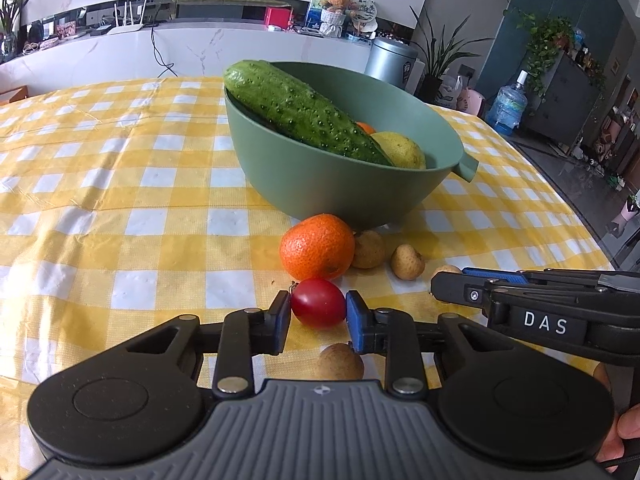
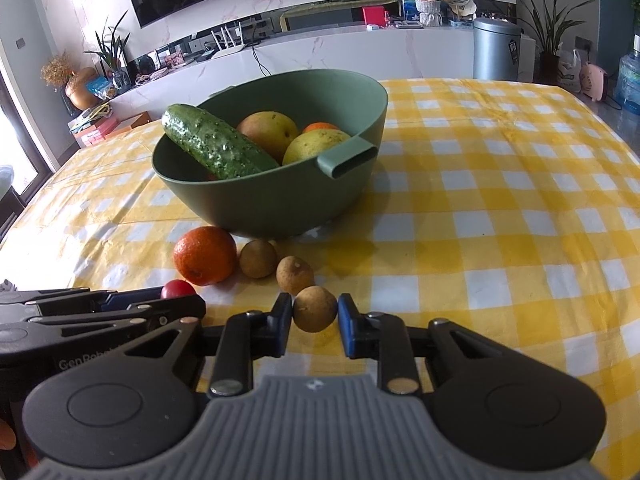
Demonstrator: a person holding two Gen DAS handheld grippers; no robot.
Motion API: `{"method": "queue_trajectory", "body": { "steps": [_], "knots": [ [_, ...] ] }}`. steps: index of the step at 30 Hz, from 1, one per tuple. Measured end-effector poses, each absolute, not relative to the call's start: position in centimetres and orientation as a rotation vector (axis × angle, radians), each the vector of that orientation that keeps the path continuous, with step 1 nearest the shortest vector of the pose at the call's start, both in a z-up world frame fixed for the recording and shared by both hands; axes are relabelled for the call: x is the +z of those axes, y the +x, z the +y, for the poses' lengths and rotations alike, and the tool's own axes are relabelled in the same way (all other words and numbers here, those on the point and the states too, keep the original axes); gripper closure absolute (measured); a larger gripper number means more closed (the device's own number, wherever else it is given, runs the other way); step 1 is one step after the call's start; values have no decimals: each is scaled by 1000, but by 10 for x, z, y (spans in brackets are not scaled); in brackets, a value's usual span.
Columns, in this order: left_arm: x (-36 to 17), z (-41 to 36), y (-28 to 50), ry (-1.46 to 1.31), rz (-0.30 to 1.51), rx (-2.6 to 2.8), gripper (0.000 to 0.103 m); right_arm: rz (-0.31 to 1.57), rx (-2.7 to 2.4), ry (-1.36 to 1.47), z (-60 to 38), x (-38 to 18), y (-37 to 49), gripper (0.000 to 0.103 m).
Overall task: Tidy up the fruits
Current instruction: 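Grasp the red tomato with the left tool while the right tool grasps a small brown fruit, then carry the tomato into the colander with the left tool while the right tool carries the brown fruit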
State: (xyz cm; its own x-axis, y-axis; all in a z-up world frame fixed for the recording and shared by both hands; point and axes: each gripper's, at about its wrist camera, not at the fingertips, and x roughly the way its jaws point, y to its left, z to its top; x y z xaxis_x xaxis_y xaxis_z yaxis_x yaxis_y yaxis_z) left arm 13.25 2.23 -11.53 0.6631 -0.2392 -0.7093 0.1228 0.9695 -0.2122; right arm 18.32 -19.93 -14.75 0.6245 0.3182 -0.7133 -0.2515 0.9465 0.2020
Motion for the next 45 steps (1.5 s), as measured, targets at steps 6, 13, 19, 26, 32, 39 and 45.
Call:
{"method": "queue_trajectory", "body": {
  "steps": [6,13,19,26,32,39,45],
  "knots": [
    [-98,19,124,-140,786,-210,70,780,342,86,-200,-138,176,82],
    [-71,15,120,-151,751,-226,70,706,365,62,-201,-122,163,82],
    [-46,6,121,-135,715,-249,70,656,380,50,-207,-107,156,82],
    [-21,-2,134,-102,698,-252,70,590,396,22,-212,-81,161,82],
    [-4,-8,152,-73,681,-272,70,539,421,-34,-210,-57,176,82],
    [5,-10,180,-47,689,-274,70,518,445,-129,-202,-46,201,82],
    [-3,-14,205,-27,717,-274,70,558,461,-184,-195,-54,229,82]
  ]
}}
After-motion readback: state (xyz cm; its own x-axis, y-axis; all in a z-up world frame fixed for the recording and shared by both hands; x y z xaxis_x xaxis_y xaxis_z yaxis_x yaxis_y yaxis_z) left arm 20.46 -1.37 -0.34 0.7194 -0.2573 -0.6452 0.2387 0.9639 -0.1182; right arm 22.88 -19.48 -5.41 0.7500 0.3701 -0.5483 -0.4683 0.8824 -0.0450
